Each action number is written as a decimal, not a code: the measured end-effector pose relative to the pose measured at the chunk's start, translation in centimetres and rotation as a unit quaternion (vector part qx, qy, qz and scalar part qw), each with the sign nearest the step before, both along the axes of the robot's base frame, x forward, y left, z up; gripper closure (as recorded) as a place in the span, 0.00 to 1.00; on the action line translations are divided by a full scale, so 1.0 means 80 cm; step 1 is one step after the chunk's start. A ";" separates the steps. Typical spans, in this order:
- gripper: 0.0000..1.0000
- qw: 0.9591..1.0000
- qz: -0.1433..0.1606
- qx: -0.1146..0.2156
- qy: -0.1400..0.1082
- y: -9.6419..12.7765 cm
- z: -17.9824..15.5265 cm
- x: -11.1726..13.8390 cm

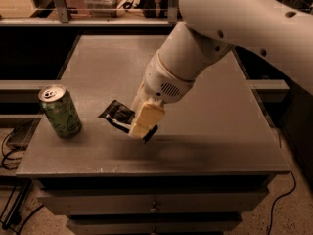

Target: Move rxbar chocolate near green can

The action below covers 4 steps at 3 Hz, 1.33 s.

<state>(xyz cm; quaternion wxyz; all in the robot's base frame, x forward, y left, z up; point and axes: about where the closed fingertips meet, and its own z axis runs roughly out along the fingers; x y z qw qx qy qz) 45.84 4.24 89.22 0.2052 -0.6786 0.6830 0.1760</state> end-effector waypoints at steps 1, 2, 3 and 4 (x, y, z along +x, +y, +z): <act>1.00 0.999 0.017 0.011 0.025 0.035 -0.028 0.003; 0.83 0.998 0.032 0.014 0.043 0.065 -0.051 0.008; 0.59 0.998 0.048 0.008 0.050 0.092 -0.068 0.015; 0.36 0.997 0.059 0.008 0.052 0.114 -0.076 0.021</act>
Offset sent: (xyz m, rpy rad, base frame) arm 0.0143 0.0818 -0.0660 0.0360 0.1344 0.1012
